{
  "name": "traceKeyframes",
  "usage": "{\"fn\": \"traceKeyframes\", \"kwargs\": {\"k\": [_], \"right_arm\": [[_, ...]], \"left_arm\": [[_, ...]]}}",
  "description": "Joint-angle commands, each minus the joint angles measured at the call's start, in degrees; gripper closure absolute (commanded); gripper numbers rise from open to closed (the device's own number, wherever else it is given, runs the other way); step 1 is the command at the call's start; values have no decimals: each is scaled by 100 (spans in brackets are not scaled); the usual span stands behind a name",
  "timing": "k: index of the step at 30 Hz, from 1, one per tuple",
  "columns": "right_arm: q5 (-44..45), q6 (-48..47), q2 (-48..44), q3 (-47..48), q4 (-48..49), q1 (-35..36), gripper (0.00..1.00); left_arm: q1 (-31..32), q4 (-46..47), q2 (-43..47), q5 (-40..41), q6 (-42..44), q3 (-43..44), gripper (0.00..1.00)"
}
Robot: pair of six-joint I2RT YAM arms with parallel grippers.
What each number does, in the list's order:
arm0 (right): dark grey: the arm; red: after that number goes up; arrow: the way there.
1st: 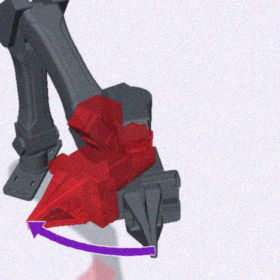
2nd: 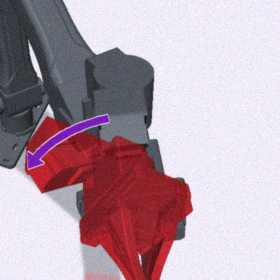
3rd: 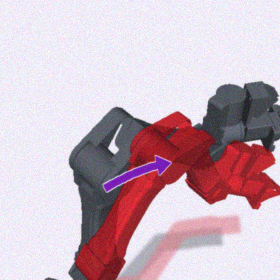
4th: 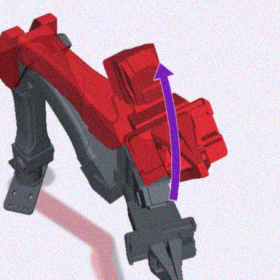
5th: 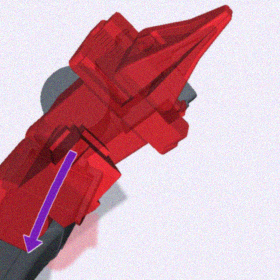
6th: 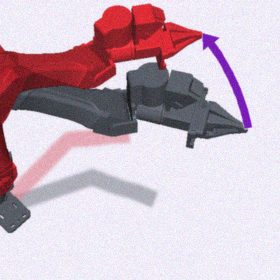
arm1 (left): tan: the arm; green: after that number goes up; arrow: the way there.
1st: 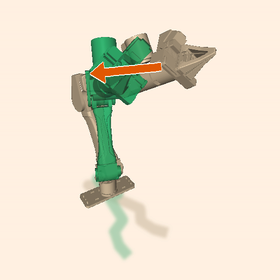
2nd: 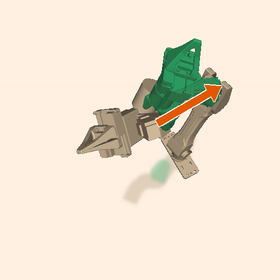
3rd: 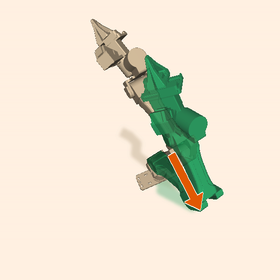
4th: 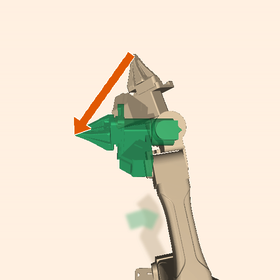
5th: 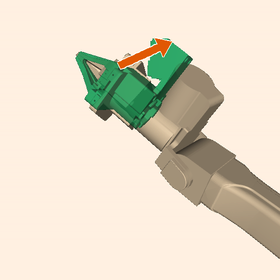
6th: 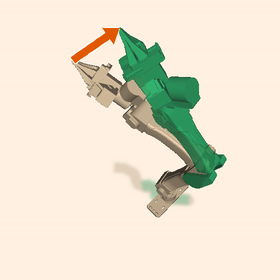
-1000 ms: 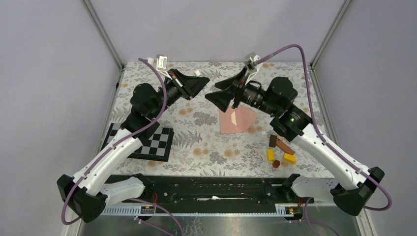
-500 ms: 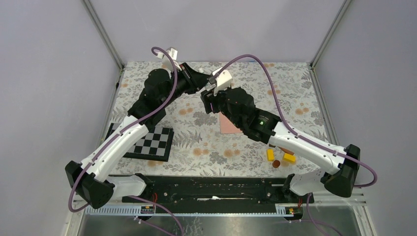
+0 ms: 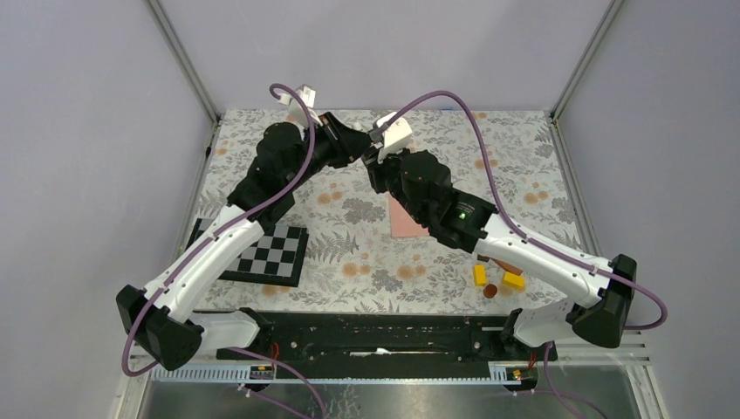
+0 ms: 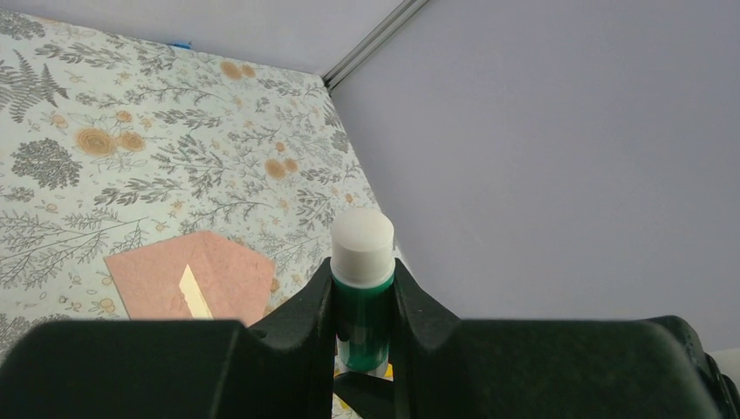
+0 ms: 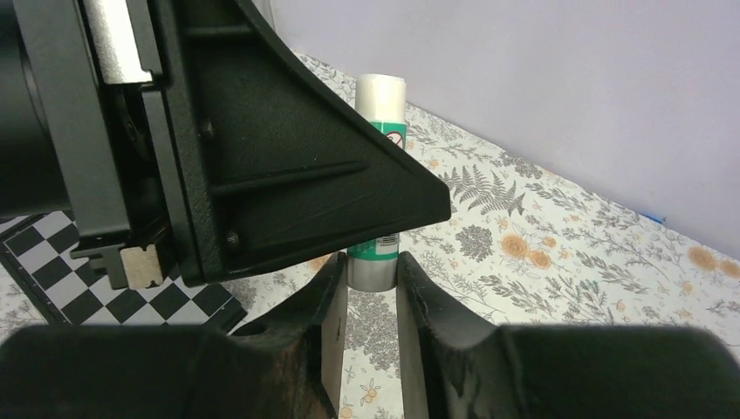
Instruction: Place the letter into the envelope and seal it
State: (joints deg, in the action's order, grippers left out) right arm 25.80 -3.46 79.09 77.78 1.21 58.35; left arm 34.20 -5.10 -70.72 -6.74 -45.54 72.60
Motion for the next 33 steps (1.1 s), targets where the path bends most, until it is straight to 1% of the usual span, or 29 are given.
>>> {"fn": "traceKeyframes", "kwargs": {"k": [1,4,7,10,12,14,16,19,22,25,26,27,28,29,31,32,33], "right_arm": [[-610,279,-287,149,205,-66,79],[-1852,874,-604,-37,218,-475,80],[-3759,1757,-907,-309,551,-1174,80],[-5328,2575,-990,-466,1045,-1667,81],[-6173,3153,-963,-572,1526,-1886,82],[-6954,3841,-895,-726,2349,-2090,83],[-7402,4517,-808,-857,3066,-2230,84],[-7588,5018,-730,-930,3534,-2307,84],[-7529,5025,-751,-922,3472,-2319,83],[-7452,4932,-777,-910,3352,-2320,80],[-7422,4870,-800,-893,3254,-2319,77],[-7340,4748,-839,-877,3085,-2321,72],[-7108,4535,-905,-869,2837,-2315,65],[-6880,4318,-1011,-888,2603,-2312,54],[-6172,3753,-1236,-904,1984,-2286,34],[-5764,3439,-1345,-912,1708,-2227,28],[-5273,3130,-1460,-922,1448,-2120,25]], "left_arm": [[-17,965,347,-454,47,-221,100],[-18,1696,613,-925,187,-599,100],[-18,2609,942,-1435,250,-1028,100],[-18,3313,1159,-1930,258,-1289,100],[-18,3616,1243,-2189,212,-1377,100],[-18,3828,1285,-2416,152,-1426,100],[-18,4020,1314,-2583,74,-1475,100],[-18,4034,1344,-2629,68,-1485,100],[-18,3969,1380,-2567,136,-1494,100],[-18,3908,1385,-2525,191,-1485,100],[-18,3872,1378,-2483,206,-1479,100],[-18,3787,1370,-2400,229,-1454,100],[-14,3650,1360,-2285,268,-1413,100],[-11,3458,1346,-2103,323,-1359,100],[-15,2995,1313,-1579,356,-1229,100],[-13,2836,1277,-1343,299,-1167,100],[-18,2647,1230,-1081,198,-1076,100]]}}
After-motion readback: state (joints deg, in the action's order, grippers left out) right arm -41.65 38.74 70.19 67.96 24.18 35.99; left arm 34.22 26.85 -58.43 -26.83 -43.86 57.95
